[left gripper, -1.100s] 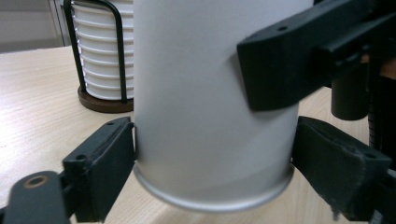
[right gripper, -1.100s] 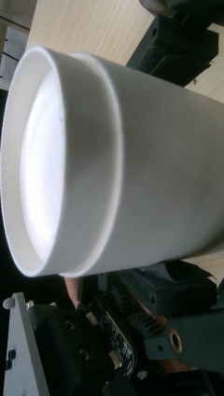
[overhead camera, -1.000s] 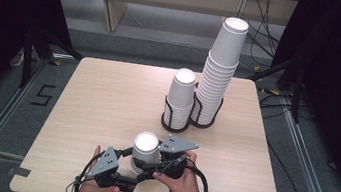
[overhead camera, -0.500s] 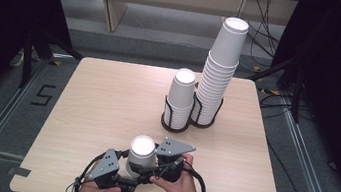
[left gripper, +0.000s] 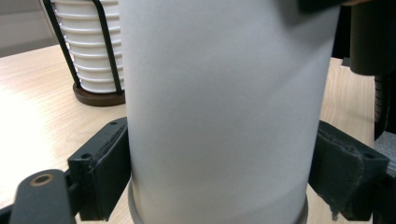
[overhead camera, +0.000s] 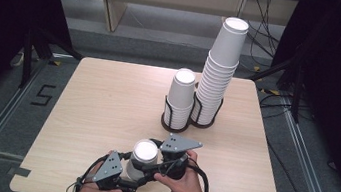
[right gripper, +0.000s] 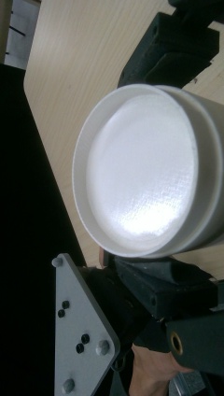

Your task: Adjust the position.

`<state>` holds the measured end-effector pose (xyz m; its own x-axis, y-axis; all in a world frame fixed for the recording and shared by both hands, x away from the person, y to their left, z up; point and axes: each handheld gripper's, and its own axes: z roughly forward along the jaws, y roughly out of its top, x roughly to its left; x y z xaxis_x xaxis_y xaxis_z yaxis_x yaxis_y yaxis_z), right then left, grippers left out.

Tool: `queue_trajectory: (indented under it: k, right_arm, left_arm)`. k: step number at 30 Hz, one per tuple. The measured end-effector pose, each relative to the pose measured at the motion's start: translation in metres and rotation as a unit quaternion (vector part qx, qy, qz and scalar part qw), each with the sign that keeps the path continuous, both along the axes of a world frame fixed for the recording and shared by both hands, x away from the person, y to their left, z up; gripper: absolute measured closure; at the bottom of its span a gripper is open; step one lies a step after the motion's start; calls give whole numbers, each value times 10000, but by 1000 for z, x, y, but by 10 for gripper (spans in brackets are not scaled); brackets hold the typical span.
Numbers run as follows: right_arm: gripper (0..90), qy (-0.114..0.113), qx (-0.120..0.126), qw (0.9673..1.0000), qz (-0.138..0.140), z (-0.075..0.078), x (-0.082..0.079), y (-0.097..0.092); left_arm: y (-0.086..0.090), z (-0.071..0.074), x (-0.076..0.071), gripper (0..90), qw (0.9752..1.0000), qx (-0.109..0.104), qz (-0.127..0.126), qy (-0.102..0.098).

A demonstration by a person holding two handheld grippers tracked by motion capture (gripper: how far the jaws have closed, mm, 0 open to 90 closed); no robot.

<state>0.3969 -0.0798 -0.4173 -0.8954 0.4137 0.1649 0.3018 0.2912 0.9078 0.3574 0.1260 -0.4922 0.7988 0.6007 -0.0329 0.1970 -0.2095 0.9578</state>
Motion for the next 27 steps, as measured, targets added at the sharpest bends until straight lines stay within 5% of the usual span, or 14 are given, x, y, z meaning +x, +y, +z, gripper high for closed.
queue_trajectory:
  k: [6, 12, 21, 27]
  right_arm:
    - [234, 73, 85, 9999, 93, 0, 2, 0]
    - [249, 225, 296, 9993, -75, 5, 0, -4]
    - [252, 389, 694, 9967, -160, 4, -2, -4]
    - [251, 364, 710, 9967, -128, 5, -3, -4]
  left_arm:
    - [0, 0, 0, 137, 10000, -37, -40, 36]
    - [0, -1, 1, 81, 9991, -405, -84, -83]
    - [-3, -2, -1, 28, 9993, -357, -72, -29]
    - [0, 1, -1, 48, 9994, -331, -80, 5]
